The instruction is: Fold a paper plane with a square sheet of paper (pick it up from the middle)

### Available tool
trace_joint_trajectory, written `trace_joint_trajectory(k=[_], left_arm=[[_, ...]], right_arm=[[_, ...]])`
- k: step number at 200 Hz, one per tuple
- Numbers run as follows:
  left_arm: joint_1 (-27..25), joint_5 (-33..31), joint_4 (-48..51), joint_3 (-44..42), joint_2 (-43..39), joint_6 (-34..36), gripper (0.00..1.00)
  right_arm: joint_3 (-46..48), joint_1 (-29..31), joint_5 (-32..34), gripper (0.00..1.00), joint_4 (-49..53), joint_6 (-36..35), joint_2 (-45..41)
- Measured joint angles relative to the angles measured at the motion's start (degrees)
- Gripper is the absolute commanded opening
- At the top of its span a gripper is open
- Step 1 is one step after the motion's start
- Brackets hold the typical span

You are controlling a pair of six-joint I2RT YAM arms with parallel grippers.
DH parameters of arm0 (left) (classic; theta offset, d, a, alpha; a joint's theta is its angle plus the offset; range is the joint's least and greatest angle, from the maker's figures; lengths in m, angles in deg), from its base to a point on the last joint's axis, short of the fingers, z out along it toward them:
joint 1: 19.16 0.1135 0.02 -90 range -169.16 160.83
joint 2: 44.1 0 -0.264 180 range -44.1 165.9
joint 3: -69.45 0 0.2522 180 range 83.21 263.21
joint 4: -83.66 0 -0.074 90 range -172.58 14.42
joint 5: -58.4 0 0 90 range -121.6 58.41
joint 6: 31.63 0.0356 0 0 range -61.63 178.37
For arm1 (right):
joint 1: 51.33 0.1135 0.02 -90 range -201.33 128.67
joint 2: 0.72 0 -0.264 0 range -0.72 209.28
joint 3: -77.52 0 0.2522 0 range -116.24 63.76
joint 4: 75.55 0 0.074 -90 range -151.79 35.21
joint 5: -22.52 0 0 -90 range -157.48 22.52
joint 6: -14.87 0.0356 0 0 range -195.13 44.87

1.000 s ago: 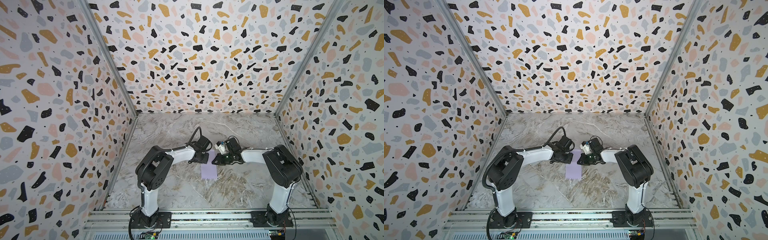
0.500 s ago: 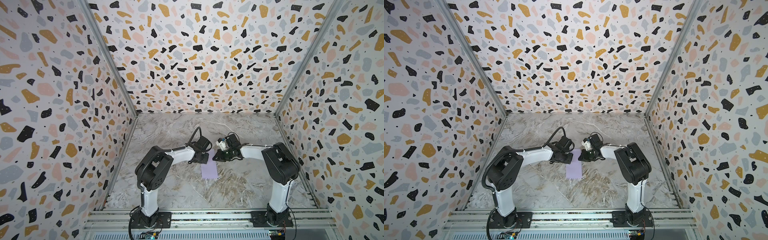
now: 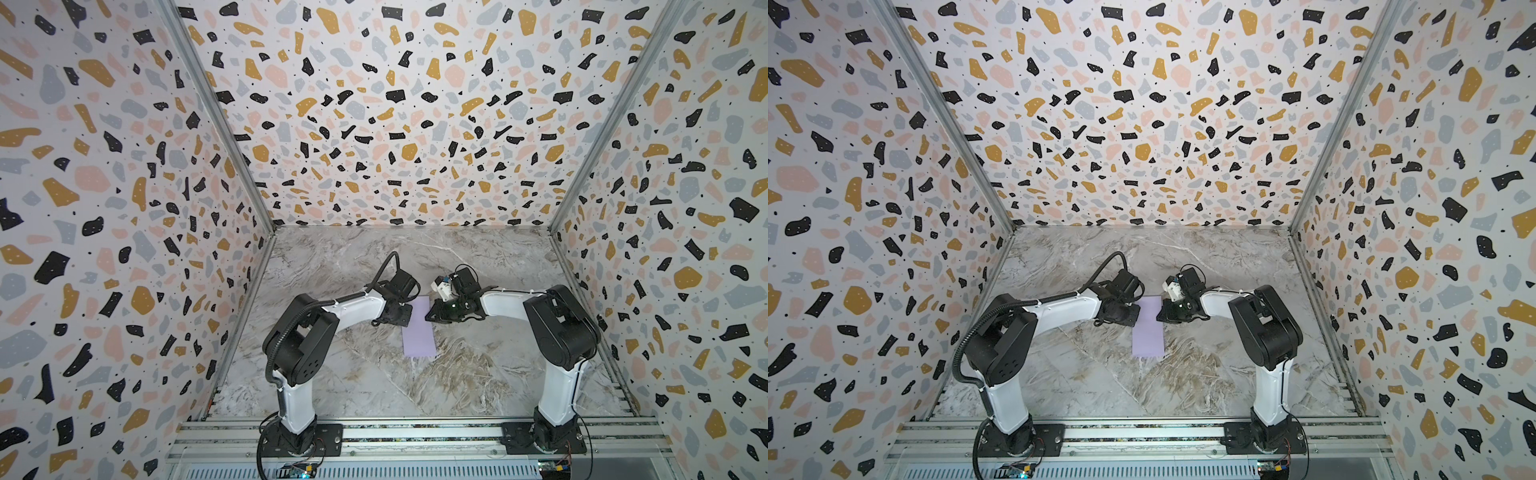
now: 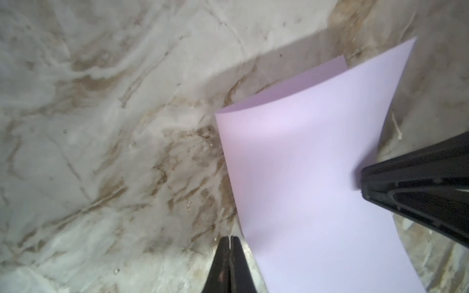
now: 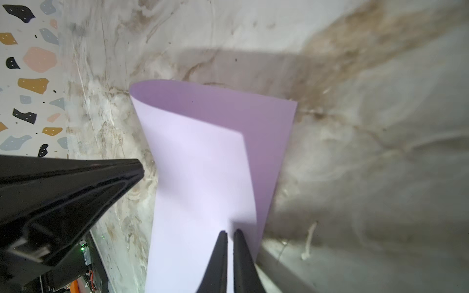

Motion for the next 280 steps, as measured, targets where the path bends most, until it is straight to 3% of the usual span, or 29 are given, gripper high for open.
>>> trace_joint_trajectory(k=[70, 116, 162, 234, 280], left_arm=[[0.2, 3.7, -2.2, 5.3, 4.4, 0.1, 0.00], [0.8, 0.9, -1.2, 5.2, 6.6, 0.2, 0.00], [4.5, -1.6, -0.7, 4.5, 5.6, 0.2, 0.00], [4.9, 9.7, -5.5, 4.5, 3.9, 0.3, 0.00], [4.9, 9.8, -4.9, 5.2, 7.5, 0.2, 0.00]], right_arm=[[0.0, 0.0, 0.0, 0.10, 0.0, -0.2, 0.0], [0.0, 0.0, 0.1, 0.10, 0.0, -0.4, 0.0], [0.0, 0.0, 0.1, 0.11, 0.0, -0.5, 0.0], [0.0, 0.0, 0.1, 0.11, -0.1, -0.6, 0.0], [0.1, 0.0, 0.2, 0.11, -0.1, -0.5, 0.0]])
